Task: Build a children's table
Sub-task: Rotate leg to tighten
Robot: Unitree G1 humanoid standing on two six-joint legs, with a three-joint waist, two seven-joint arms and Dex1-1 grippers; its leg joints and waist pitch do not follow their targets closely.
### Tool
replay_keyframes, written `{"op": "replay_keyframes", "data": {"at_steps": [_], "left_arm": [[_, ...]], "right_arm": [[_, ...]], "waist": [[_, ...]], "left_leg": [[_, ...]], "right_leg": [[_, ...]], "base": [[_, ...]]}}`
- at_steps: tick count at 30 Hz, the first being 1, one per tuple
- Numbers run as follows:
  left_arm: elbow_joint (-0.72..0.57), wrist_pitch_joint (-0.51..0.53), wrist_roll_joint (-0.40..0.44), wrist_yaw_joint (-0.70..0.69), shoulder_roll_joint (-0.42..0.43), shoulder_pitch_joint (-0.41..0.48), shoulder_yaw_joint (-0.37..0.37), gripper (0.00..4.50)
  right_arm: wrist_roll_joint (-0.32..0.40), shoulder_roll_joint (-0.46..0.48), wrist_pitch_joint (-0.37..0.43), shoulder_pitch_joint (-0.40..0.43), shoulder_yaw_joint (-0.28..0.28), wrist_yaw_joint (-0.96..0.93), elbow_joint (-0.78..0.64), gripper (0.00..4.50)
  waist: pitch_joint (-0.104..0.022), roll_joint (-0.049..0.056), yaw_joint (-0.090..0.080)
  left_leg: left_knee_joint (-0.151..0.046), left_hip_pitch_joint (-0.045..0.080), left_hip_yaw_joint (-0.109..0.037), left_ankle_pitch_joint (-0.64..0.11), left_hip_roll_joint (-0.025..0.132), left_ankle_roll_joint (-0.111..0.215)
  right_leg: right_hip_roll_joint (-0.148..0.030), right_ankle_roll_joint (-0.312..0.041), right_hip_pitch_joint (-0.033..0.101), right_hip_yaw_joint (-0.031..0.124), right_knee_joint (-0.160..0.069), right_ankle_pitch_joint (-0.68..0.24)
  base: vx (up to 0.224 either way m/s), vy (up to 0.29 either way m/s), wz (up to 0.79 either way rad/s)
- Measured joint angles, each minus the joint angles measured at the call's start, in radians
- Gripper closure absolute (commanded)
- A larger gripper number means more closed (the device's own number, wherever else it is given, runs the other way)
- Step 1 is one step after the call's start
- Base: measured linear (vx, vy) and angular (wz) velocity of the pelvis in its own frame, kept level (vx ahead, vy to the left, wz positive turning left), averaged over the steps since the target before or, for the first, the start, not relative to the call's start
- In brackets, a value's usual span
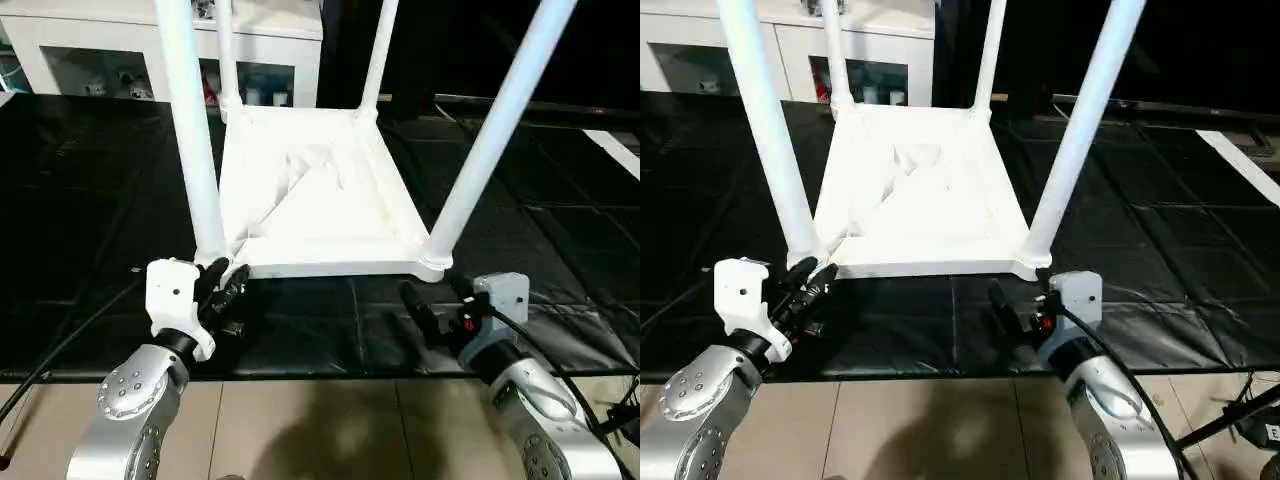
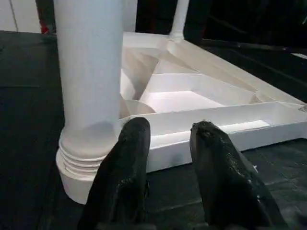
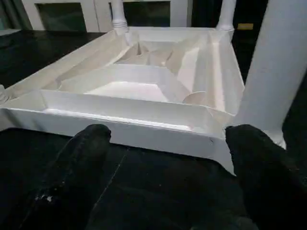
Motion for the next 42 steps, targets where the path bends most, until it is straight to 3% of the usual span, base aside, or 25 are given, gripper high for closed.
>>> {"op": "replay_keyframes", "data": {"at_steps": [2, 3, 5, 6, 7, 8, 9, 12, 17, 24, 26, 28, 30, 31, 32, 33, 34, 35, 36, 37, 38, 39, 40, 41, 42], "left_arm": [[0.002, 0.000, 0.000, 0.003, 0.000, -0.001, 0.005, 2.89], [0.002, 0.000, 0.000, 0.006, 0.000, -0.002, 0.013, 2.89], [0.006, 0.001, -0.005, 0.008, -0.018, -0.002, 0.017, 2.89], [0.008, 0.004, -0.012, 0.012, -0.028, -0.005, 0.016, 2.89], [0.011, 0.007, -0.018, 0.014, -0.035, -0.010, 0.003, 2.89], [0.011, 0.008, -0.021, 0.015, -0.038, -0.010, -0.010, 2.89], [0.011, 0.008, -0.020, 0.015, -0.036, -0.011, -0.015, 2.89], [0.011, 0.007, -0.017, 0.020, -0.021, -0.008, -0.004, 2.89], [0.012, -0.003, 0.001, 0.019, -0.017, -0.007, -0.001, 2.89], [0.012, -0.028, 0.000, 0.018, -0.009, -0.007, 0.002, 2.89], [0.012, -0.031, 0.000, 0.016, -0.009, -0.007, 0.001, 2.89], [0.010, -0.046, -0.001, 0.001, -0.011, -0.008, -0.013, 2.89], [0.005, -0.062, -0.001, -0.023, -0.008, 0.005, -0.034, 2.89], [0.005, -0.066, -0.001, -0.027, -0.006, 0.011, -0.039, 2.89], [0.005, -0.072, 0.000, -0.035, 0.004, 0.022, -0.046, 2.89], [0.004, -0.081, 0.002, -0.040, 0.019, 0.042, -0.047, 2.89], [0.005, -0.090, 0.008, -0.045, 0.039, 0.063, -0.045, 2.89], [0.006, -0.093, 0.012, -0.046, 0.052, 0.069, -0.039, 2.89], [0.006, -0.097, 0.015, -0.046, 0.052, 0.072, -0.031, 2.89], [0.006, -0.105, 0.017, -0.047, 0.051, 0.072, -0.032, 2.89], [0.004, -0.110, 0.017, -0.049, 0.050, 0.073, -0.032, 2.89], [-0.003, -0.118, 0.015, -0.058, 0.046, 0.075, -0.033, 2.89], [-0.005, -0.123, 0.012, -0.069, 0.036, 0.079, -0.045, 2.89], [-0.013, -0.130, 0.009, -0.080, 0.028, 0.085, -0.070, 2.89], [-0.024, -0.136, 0.006, -0.098, 0.032, 0.093, -0.097, 2.89]], "right_arm": [[0.001, 0.002, 0.000, -0.008, 0.000, 0.000, 0.000, 0.32], [0.001, 0.003, 0.000, -0.007, 0.000, 0.000, 0.000, 0.32], [0.001, 0.000, 0.000, -0.007, -0.001, -0.001, 0.001, 0.32], [0.001, -0.005, 0.000, -0.008, -0.004, -0.001, 0.001, 0.32], [0.001, -0.012, 0.000, -0.005, -0.009, -0.001, 0.004, 0.32], [0.001, -0.015, 0.001, -0.004, -0.017, -0.001, 0.011, 0.32], [0.001, -0.018, 0.002, -0.004, -0.021, -0.002, 0.014, 0.32], [0.001, -0.019, 0.004, -0.004, -0.014, 0.002, 0.014, 0.32], [0.003, -0.019, 0.008, -0.006, 0.001, 0.012, 0.013, 0.32], [-0.002, -0.025, 0.006, -0.008, 0.011, 0.016, 0.013, 0.32], [-0.041, -0.052, -0.003, -0.008, 0.032, 0.017, 0.013, 0.32], [-0.074, -0.078, -0.021, -0.001, 0.038, 0.014, 0.017, 0.32], [-0.074, -0.075, -0.038, -0.001, 0.037, 0.018, 0.017, 0.32], [-0.072, -0.070, -0.041, -0.001, 0.037, 0.022, 0.017, 0.32], [-0.058, -0.056, -0.040, 0.001, 0.036, 0.025, 0.017, 0.32], [-0.038, -0.041, -0.037, -0.001, 0.037, 0.029, 0.015, 0.32], [-0.016, -0.023, -0.035, 0.001, 0.037, 0.032, 0.005, 0.32], [-0.007, -0.023, -0.035, 0.004, 0.038, 0.037, -0.001, 0.32], [0.004, -0.031, -0.034, 0.008, 0.038, 0.053, -0.007, 0.32], [0.008, -0.037, -0.034, 0.020, 0.038, 0.064, -0.018, 0.32], [0.011, -0.046, -0.035, 0.038, 0.039, 0.077, -0.030, 0.32], [0.021, -0.066, -0.035, 0.057, 0.041, 0.098, -0.040, 0.32], [0.027, -0.087, -0.035, 0.086, 0.037, 0.113, -0.045, 0.32], [0.030, -0.100, -0.035, 0.097, 0.037, 0.125, -0.045, 0.32], [0.035, -0.109, -0.032, 0.107, 0.034, 0.137, -0.044, 0.32]], "waist": [[0.002, 0.004, -0.015], [0.002, 0.003, -0.022], [-0.005, -0.010, -0.034], [-0.010, -0.024, -0.028], [-0.007, -0.026, -0.020], [-0.006, -0.025, -0.014], [-0.006, -0.022, -0.007], [0.001, -0.023, 0.023], [0.003, -0.021, 0.046], [0.004, -0.021, 0.041], [0.008, -0.019, 0.040], [0.014, -0.013, 0.039], [0.019, -0.003, 0.041], [0.021, 0.001, 0.041], [0.023, 0.002, 0.039], [0.024, 0.001, 0.041], [0.025, -0.004, 0.038], [0.024, -0.012, 0.035], [0.021, -0.018, 0.021], [0.018, -0.023, 0.006], [0.012, -0.033, -0.007], [0.006, -0.054, -0.020], [0.000, -0.057, -0.017], [0.000, -0.049, -0.012], [-0.001, -0.035, 0.000]], "left_leg": [[-0.001, 0.001, -0.011, 0.005, 0.016, -0.007], [-0.002, 0.003, -0.019, 0.009, 0.027, -0.015], [-0.003, 0.005, -0.021, 0.014, 0.043, -0.011], [0.006, -0.005, -0.016, 0.006, 0.042, 0.019], [0.037, -0.012, -0.011, -0.017, 0.038, 0.067], [0.050, -0.013, 0.000, -0.028, 0.024, 0.084], [0.029, -0.003, 0.000, -0.020, 0.009, 0.066], [-0.003, 0.018, 0.002, 0.001, 0.024, -0.011], [-0.008, 0.021, 0.003, 0.005, 0.023, -0.021], [-0.014, 0.024, 0.013, 0.001, 0.021, -0.019], [-0.022, 0.043, 0.016, -0.003, 0.022, -0.022], [-0.021, 0.040, 0.001, -0.014, 0.016, -0.011], [-0.004, 0.037, -0.006, -0.031, 0.019, 0.015], [0.002, 0.037, -0.010, -0.031, 0.022, 0.015], [0.002, 0.055, -0.006, -0.035, 0.029, 0.003], [-0.001, 0.064, 0.002, -0.039, 0.026, -0.003], [-0.001, 0.076, 0.001, -0.049, 0.017, -0.001], [-0.001, 0.086, 0.001, -0.058, 0.006, 0.001], [0.000, 0.098, 0.001, -0.068, -0.003, 0.004], [0.001, 0.107, 0.001, -0.073, -0.009, 0.007], [0.003, 0.114, 0.006, -0.081, -0.016, 0.004], [0.012, 0.116, 0.016, -0.093, -0.034, 0.006], [0.021, 0.119, 0.020, -0.108, -0.031, 0.027], [0.044, 0.109, 0.005, -0.120, -0.033, 0.068], [0.076, 0.083, -0.011, -0.121, -0.035, 0.086]], "right_leg": [[0.012, -0.032, -0.001, -0.016, 0.007, -0.008], [0.022, -0.079, -0.004, -0.029, 0.023, -0.020], [0.031, -0.097, -0.006, -0.041, 0.041, -0.032], [0.038, -0.093, -0.001, -0.047, 0.035, -0.031], [0.038, -0.080, -0.003, -0.047, 0.035, -0.029], [0.039, -0.076, -0.003, -0.049, 0.036, -0.028], [0.043, -0.070, -0.004, -0.051, 0.036, -0.031], [0.052, -0.069, -0.006, -0.054, 0.034, -0.030], [0.050, -0.066, -0.002, -0.052, 0.028, -0.028], [0.048, -0.061, 0.004, -0.044, 0.008, -0.018], [0.048, -0.060, 0.021, -0.044, -0.003, -0.018], [0.030, -0.054, 0.055, -0.089, -0.027, -0.024], [0.013, -0.047, 0.091, -0.142, -0.052, -0.028], [0.011, -0.043, 0.105, -0.155, -0.058, -0.030], [0.008, -0.036, 0.112, -0.158, -0.062, -0.035], [0.006, -0.034, 0.117, -0.146, -0.060, -0.045], [0.014, -0.053, 0.118, -0.114, -0.041, -0.070], [0.017, -0.078, 0.104, -0.085, -0.001, -0.085], [0.017, -0.078, 0.074, -0.062, 0.057, -0.085], [0.015, -0.073, 0.048, -0.047, 0.077, -0.082], [0.007, -0.071, 0.025, -0.032, 0.064, -0.074], [-0.012, -0.022, 0.015, -0.004, 0.041, -0.030], [-0.007, -0.029, 0.021, 0.005, 0.050, -0.047], [0.001, -0.032, 0.028, 0.005, 0.043, -0.049], [0.005, -0.036, 0.031, 0.005, 0.035, -0.049]], "base": [[0.018, -0.091, 0.04], [0.020, -0.119, 0.05], [0.011, -0.167, 0.05], [0.005, -0.167, 0.05], [-0.021, -0.140, 0.00], [-0.037, -0.121, 0.00], [-0.037, -0.121, 0.00], [-0.026, -0.086, -0.04], [0.000, 0.000, 0.00], [0.000, 0.000, 0.00], [0.000, 0.000, 0.00], [0.014, 0.016, 0.14], [0.077, 0.051, 0.46], [0.079, 0.058, 0.56], [0.082, 0.065, 0.32], [0.082, 0.065, 0.32], [0.137, 0.052, 0.05], [0.172, 0.027, 0.02], [0.172, 0.027, 0.02], [0.156, -0.005, 0.03], [0.152, -0.049, 0.10], [0.152, -0.049, 0.10], [0.155, -0.074, 0.07], [0.143, -0.052, -0.04], [0.143, -0.052, -0.04]]}}
